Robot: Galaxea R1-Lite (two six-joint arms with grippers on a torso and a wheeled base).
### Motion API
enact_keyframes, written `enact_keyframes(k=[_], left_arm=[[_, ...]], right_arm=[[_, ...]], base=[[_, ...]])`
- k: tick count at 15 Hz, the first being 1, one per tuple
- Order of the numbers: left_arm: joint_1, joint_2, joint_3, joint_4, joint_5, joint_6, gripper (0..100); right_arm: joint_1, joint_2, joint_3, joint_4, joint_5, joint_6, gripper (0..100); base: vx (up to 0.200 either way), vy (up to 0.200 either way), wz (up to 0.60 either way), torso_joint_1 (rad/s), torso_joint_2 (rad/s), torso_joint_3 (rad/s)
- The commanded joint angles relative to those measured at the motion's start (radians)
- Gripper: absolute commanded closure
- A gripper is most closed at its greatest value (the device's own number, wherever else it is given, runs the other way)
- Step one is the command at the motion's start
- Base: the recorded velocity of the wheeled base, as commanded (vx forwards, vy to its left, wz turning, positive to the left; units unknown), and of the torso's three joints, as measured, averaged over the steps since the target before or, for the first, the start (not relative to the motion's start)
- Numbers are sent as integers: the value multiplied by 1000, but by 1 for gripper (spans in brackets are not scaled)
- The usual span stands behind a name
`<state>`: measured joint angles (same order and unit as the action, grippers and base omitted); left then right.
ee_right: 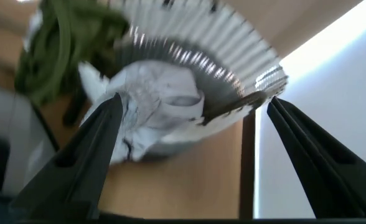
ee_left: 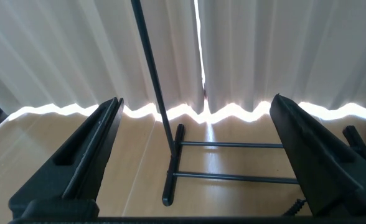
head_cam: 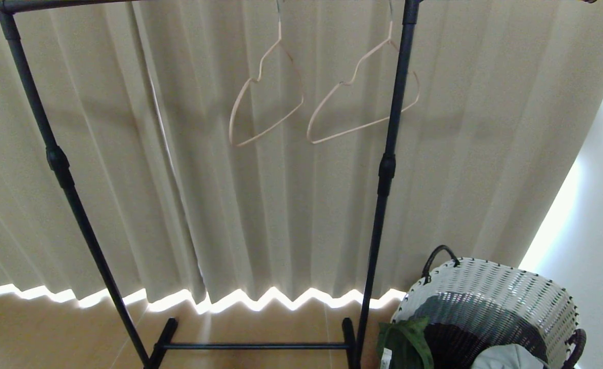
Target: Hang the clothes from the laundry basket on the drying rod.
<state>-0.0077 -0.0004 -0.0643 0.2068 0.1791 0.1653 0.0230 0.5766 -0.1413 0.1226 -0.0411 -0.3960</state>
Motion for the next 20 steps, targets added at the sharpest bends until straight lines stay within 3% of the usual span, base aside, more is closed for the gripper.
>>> enact_keyframes(k=[1,6,10,12,13,19,20], left_arm=[[0,0,0,0,0,0,0],[0,0,0,0,0,-1,0],[0,0,0,0,-1,-3,0],[0,0,0,0,-1,-3,0],[0,0,0,0,0,-3,0],[0,0,-2,0,0,-6,0],[0,0,-2,0,0,-6,0]], right_arm=[[17,273,15,-80,9,-32,0],[130,442,29,-101,7,-32,0],[140,654,17,-110,-5,-34,0],[137,783,12,-178,-77,-32,0],[138,890,17,-274,-168,-32,0],[138,1117,80,-616,-211,-32,0],[138,1126,88,-647,-218,-32,100]], base=[[0,0,0,0,0,0],[0,0,0,0,0,0],[0,0,0,0,0,0],[0,0,0,0,0,0],[0,0,0,0,0,0],[0,0,0,0,0,0],[0,0,0,0,0,0]])
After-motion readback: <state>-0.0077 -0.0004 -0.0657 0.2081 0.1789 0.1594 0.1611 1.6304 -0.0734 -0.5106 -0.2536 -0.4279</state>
